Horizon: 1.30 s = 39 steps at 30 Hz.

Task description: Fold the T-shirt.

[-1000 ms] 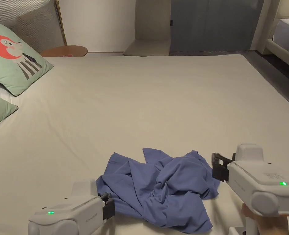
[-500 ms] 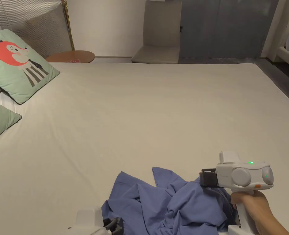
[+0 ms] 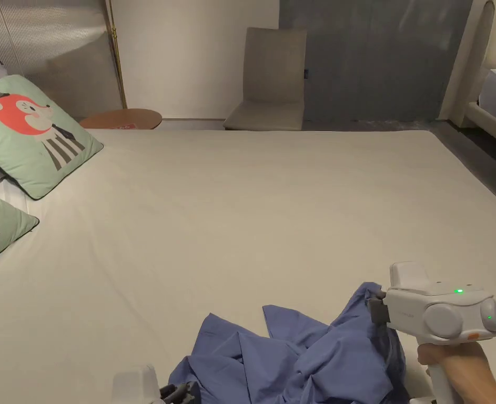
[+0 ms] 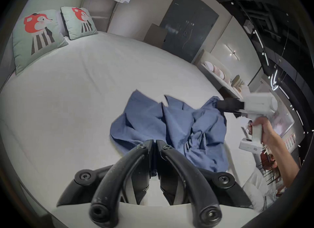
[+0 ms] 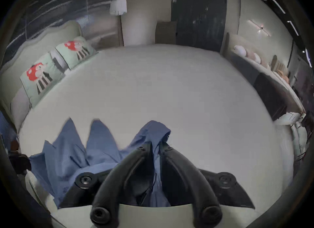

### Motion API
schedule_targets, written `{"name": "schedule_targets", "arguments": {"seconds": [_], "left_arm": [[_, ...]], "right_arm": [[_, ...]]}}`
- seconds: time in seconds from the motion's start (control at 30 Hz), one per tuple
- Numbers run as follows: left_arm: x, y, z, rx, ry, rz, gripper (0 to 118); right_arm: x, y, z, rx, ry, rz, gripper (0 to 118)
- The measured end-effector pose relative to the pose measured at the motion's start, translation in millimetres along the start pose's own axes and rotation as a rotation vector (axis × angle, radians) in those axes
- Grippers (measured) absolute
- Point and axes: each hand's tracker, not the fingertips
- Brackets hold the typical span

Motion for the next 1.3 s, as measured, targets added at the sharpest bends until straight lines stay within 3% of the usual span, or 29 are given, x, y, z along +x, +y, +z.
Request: {"name": "schedule_targets", "arguments": {"seconds": [0.17,0.37,0.57,0.83,1.1,1.3], "left_arm": [[-7,70,19,0.147,0.036,-0.026,2],[-8,180,45,0.305,0.118,-0.077,2],[-6,286,56,0.434,0.235,-0.107,2],[14,384,48,0.545,0.322,-0.187,2],[-11,388,15,0.598,0.348,-0.125,2],[-52,322,-17,0.442,0.398,-0.116,2]], "right_arm": [[19,56,57,0.174,-0.055,0.059,8],[39,122,107,0.351,-0.147,0.074,8],[58,179,117,0.479,-0.238,0.055,8],[64,243,110,0.597,-0.275,0.046,8],[70,234,69,0.602,-0.275,0.017,8],[67,177,15,0.396,-0.198,-0.032,8]]}}
